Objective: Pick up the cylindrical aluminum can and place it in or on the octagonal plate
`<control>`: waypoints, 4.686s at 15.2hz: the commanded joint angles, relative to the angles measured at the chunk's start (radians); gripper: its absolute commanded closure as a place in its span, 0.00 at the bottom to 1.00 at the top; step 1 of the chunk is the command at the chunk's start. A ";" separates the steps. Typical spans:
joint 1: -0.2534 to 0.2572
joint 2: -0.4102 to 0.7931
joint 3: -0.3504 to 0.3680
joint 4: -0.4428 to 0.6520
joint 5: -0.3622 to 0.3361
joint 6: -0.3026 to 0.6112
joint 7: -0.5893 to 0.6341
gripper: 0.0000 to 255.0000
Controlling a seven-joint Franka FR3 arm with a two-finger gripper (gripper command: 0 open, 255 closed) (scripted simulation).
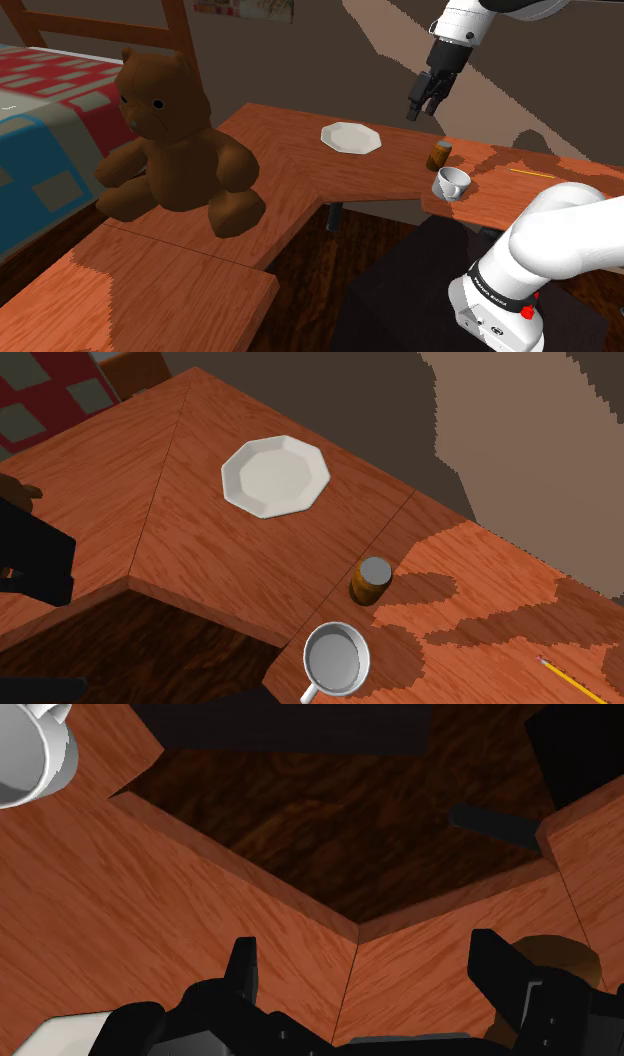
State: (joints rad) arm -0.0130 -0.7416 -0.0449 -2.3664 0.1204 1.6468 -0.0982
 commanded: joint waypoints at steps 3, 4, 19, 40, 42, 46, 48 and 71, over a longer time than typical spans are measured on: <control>-0.014 0.004 -0.032 -0.033 -0.030 0.031 -0.048 0.00; -0.021 0.008 -0.048 -0.047 -0.045 0.047 -0.072 0.00; -0.115 0.236 -0.314 -0.124 -0.239 0.343 -0.428 0.00; -0.134 0.751 -0.550 0.017 -0.113 0.709 -0.847 0.00; -0.134 0.757 -0.550 0.015 -0.108 0.717 -0.851 0.00; -0.134 0.757 -0.550 0.015 -0.108 0.717 -0.851 0.00; -0.134 0.757 -0.550 0.015 -0.108 0.717 -0.851 0.00; -0.135 0.633 -0.539 0.090 -0.194 0.537 -0.787 1.00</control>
State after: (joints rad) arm -0.1480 -0.0961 -0.5867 -2.2840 -0.0658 2.2021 -0.8920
